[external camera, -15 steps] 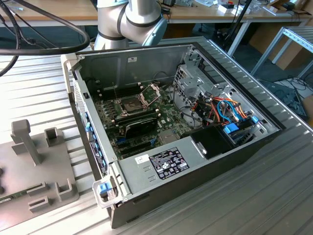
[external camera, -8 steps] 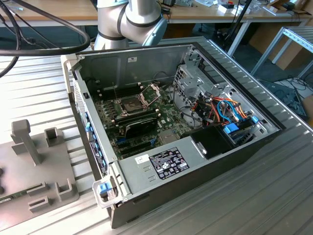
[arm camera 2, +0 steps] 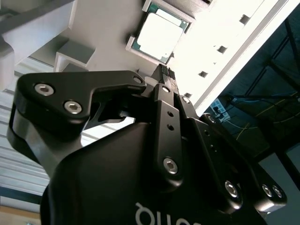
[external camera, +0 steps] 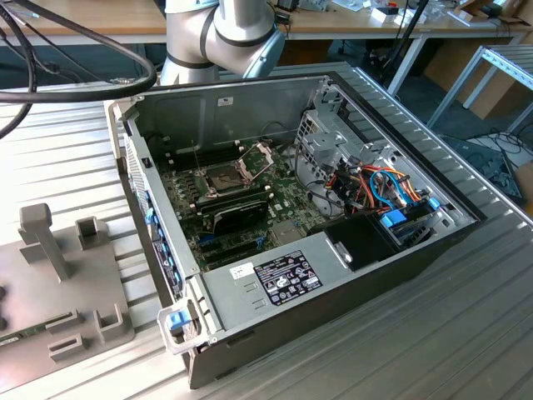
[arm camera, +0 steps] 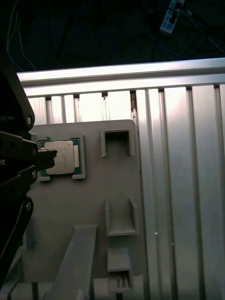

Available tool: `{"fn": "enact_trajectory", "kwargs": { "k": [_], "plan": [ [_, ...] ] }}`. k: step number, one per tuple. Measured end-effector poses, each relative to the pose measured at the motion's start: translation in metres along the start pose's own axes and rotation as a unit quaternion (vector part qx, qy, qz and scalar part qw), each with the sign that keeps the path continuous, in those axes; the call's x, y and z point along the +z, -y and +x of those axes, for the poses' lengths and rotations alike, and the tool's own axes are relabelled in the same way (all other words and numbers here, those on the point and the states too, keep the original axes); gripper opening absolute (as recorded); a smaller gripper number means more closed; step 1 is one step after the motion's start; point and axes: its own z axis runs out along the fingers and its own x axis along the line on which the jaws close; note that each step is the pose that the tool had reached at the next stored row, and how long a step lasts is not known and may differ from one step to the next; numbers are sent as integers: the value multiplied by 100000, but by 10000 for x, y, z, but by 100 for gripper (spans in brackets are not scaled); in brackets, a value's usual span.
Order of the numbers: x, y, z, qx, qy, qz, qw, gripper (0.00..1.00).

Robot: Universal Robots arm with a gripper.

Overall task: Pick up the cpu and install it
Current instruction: 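Reach for the cpu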

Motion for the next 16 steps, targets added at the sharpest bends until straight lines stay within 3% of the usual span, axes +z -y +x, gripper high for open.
{"fn": "enact_trajectory", "kwargs": {
  "k": [6, 9, 13, 16],
  "plan": [
    [8, 1, 0, 0, 13, -8, 100000, 11],
    [67, 4, 0, 0, 7, -4, 100000, 11],
    [210, 13, -1, 2, 4, -2, 100000, 11],
    [220, 13, -1, 2, -9, 13, 100000, 11]
  ]
}}
